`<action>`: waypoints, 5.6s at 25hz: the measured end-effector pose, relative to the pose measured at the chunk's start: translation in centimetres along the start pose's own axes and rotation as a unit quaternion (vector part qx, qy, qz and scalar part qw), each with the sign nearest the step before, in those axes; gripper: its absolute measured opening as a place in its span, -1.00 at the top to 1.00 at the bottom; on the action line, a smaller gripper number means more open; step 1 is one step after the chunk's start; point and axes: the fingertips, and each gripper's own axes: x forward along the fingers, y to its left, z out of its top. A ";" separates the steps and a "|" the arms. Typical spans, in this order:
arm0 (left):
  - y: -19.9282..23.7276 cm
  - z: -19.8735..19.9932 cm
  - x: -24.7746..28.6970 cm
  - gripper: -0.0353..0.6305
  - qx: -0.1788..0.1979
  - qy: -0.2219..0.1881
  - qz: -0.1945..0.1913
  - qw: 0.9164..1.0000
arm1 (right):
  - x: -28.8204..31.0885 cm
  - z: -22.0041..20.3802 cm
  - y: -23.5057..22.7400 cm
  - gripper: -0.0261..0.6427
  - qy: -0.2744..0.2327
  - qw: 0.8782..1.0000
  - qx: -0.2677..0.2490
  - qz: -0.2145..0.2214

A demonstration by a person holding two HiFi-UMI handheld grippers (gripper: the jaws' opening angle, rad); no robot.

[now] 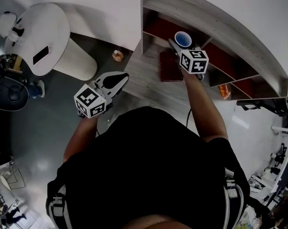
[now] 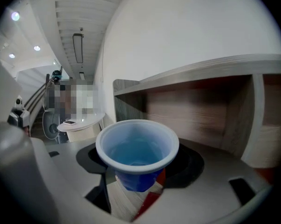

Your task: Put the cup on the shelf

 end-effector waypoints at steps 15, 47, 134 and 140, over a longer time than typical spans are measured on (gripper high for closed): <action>1.0 -0.5 1.7 0.84 0.006 0.022 0.002 1.000 | 6.3 -2.4 -3.6 0.00 0.031 0.999 -0.026 -0.022; 2.8 -1.2 1.3 0.84 -0.030 0.030 0.009 0.999 | 11.0 -4.3 -5.1 -0.01 0.051 0.997 -0.037 -0.032; -7.4 -0.2 -1.3 0.84 0.011 -0.002 -0.155 0.988 | -20.9 -0.4 9.1 0.67 -0.070 0.997 -0.033 0.001; -8.4 0.2 0.1 0.84 0.015 -0.004 -0.176 0.984 | -23.3 -1.9 8.5 0.81 -0.060 0.998 -0.006 -0.018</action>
